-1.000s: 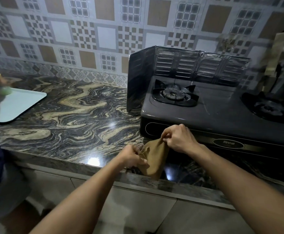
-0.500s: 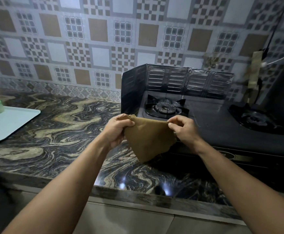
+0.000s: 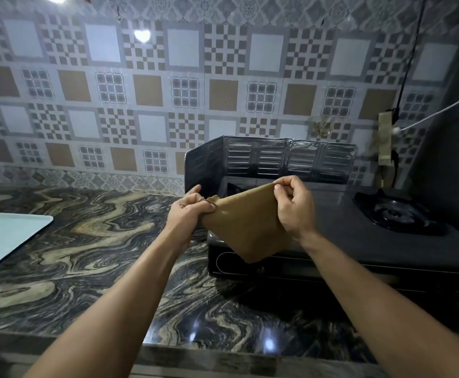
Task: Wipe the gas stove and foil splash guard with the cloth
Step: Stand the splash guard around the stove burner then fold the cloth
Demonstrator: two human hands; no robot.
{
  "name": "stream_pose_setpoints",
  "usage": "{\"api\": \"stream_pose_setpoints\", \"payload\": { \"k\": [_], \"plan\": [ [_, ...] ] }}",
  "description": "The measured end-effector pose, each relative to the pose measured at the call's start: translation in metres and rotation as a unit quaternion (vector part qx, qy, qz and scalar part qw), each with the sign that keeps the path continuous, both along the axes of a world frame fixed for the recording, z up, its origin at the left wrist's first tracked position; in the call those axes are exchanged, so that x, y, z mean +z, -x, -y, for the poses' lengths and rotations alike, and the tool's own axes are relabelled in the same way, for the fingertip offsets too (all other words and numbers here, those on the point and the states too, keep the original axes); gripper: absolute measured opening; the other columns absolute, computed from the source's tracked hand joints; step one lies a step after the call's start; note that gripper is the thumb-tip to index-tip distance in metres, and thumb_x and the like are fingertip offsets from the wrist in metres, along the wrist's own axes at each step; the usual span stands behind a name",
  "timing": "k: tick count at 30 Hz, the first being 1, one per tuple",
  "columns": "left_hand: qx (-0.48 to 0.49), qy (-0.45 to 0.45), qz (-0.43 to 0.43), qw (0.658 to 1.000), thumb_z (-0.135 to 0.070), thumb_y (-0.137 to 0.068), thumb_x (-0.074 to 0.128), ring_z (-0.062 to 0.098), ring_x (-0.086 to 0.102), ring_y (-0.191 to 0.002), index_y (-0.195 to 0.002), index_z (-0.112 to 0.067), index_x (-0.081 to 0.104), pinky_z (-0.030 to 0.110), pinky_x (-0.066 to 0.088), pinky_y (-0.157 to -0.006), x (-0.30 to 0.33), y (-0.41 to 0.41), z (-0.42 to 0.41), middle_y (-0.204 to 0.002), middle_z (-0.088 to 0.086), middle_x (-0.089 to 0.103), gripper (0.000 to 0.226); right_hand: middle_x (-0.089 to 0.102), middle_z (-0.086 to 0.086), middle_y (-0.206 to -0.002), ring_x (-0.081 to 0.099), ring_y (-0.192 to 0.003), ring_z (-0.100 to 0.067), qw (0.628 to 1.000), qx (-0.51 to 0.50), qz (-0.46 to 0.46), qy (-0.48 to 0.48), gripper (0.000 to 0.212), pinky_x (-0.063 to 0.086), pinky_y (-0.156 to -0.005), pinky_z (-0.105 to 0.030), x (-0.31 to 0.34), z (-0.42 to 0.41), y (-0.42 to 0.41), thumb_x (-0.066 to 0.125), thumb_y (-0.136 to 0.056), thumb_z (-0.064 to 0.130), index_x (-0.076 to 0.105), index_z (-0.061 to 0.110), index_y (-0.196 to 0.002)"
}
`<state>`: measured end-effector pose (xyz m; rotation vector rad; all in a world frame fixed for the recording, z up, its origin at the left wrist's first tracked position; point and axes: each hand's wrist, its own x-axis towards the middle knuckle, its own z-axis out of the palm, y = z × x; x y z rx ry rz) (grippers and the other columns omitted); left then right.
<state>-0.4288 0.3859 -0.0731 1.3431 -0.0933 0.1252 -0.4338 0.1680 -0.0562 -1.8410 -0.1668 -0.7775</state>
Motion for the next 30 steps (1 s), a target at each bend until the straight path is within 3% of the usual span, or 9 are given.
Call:
{"api": "stream_pose_setpoints", "payload": {
  "k": [2, 5, 8, 14, 20, 23, 25, 27, 30],
  "plan": [
    [-0.018, -0.002, -0.003, 1.000, -0.012, -0.059, 0.070, 0.022, 0.059, -0.082, -0.053, -0.014, 0.051, 0.034, 0.044, -0.062, 0.002, -0.002, 0.003, -0.096, 0.005, 0.068, 0.020, 0.062, 0.003, -0.083, 0.057, -0.076, -0.007, 1.000, 0.012, -0.002, 0.002, 0.008, 0.045, -0.066, -0.014, 0.010, 0.001, -0.003, 0.052, -0.096, 0.017, 0.059, 0.020, -0.093],
    [-0.016, -0.043, 0.010, 0.999, -0.025, -0.078, 0.075, 0.020, 0.042, -0.052, -0.057, -0.018, 0.047, 0.028, 0.032, -0.049, 0.005, -0.002, 0.010, -0.059, 0.006, 0.049, 0.036, 0.061, 0.001, -0.082, 0.055, -0.075, -0.009, 0.999, 0.022, -0.005, -0.028, 0.011, 0.046, -0.068, -0.023, 0.027, 0.005, -0.008, 0.050, -0.097, 0.016, 0.058, 0.021, -0.090],
    [0.003, -0.095, 0.015, 0.995, -0.036, -0.080, 0.074, 0.013, 0.047, -0.049, -0.062, -0.017, 0.050, 0.023, 0.039, -0.045, 0.008, -0.003, 0.018, -0.055, 0.001, 0.054, 0.036, 0.057, 0.001, -0.077, 0.053, -0.071, -0.011, 0.993, 0.038, -0.021, -0.114, 0.016, 0.046, -0.067, -0.027, 0.046, 0.016, -0.010, 0.048, -0.097, 0.013, 0.056, 0.020, -0.085],
    [-0.029, -0.286, 0.077, 0.955, -0.005, -0.066, 0.085, 0.011, 0.051, -0.071, -0.084, -0.013, 0.051, 0.024, 0.047, -0.061, 0.033, -0.017, 0.034, -0.080, -0.004, 0.057, 0.040, 0.057, 0.000, -0.075, 0.052, -0.066, -0.013, 0.948, 0.057, -0.086, -0.302, 0.023, 0.044, -0.058, -0.025, 0.073, 0.058, -0.021, 0.044, -0.094, 0.007, 0.058, 0.021, -0.082],
    [-0.030, -0.404, 0.183, 0.896, -0.004, -0.081, 0.073, 0.004, 0.058, -0.069, -0.079, -0.015, 0.071, 0.013, 0.047, -0.061, 0.075, -0.058, 0.067, -0.076, -0.003, 0.065, 0.012, 0.070, 0.007, -0.079, 0.061, -0.076, -0.008, 0.992, 0.078, -0.103, 0.003, 0.034, 0.045, -0.066, -0.018, 0.082, 0.115, -0.034, 0.040, -0.096, 0.007, 0.072, 0.009, -0.088],
    [-0.038, -0.420, 0.205, 0.883, -0.003, -0.083, 0.070, 0.002, 0.060, -0.072, -0.079, -0.017, 0.074, 0.010, 0.044, -0.060, 0.097, -0.086, 0.089, -0.076, -0.006, 0.068, 0.015, 0.071, 0.010, -0.088, 0.063, -0.087, -0.005, 0.972, 0.070, -0.141, 0.175, 0.016, 0.045, -0.073, -0.021, 0.084, 0.144, -0.052, 0.064, -0.090, 0.027, 0.075, 0.018, -0.098],
    [-0.039, -0.432, 0.220, 0.874, -0.002, -0.082, 0.070, 0.005, 0.063, -0.079, -0.080, -0.019, 0.076, 0.015, 0.044, -0.064, 0.109, -0.107, 0.109, -0.080, -0.004, 0.071, 0.018, 0.069, 0.010, -0.101, 0.061, -0.098, -0.006, 0.948, 0.058, -0.181, 0.255, 0.029, 0.049, -0.085, -0.025, 0.085, 0.166, -0.069, 0.075, -0.080, 0.037, 0.074, 0.024, -0.105],
    [-0.043, -0.449, 0.229, 0.863, -0.001, -0.083, 0.068, 0.007, 0.064, -0.082, -0.080, -0.021, 0.076, 0.017, 0.045, -0.067, 0.119, -0.129, 0.132, -0.083, -0.004, 0.071, 0.022, 0.066, 0.012, -0.107, 0.060, -0.103, -0.007, 0.926, 0.073, -0.238, 0.284, 0.038, 0.049, -0.091, -0.029, 0.089, 0.185, -0.085, 0.077, -0.076, 0.042, 0.072, 0.027, -0.111],
    [-0.050, -0.468, 0.258, 0.844, 0.005, -0.082, 0.066, 0.010, 0.065, -0.085, -0.081, -0.021, 0.076, 0.024, 0.053, -0.074, 0.132, -0.159, 0.171, -0.085, -0.004, 0.070, 0.027, 0.071, 0.012, -0.097, 0.064, -0.094, -0.008, 0.900, 0.100, -0.287, 0.313, 0.022, 0.052, -0.080, -0.026, 0.096, 0.212, -0.107, 0.075, -0.078, 0.039, 0.075, 0.027, -0.096]
  ]
}}
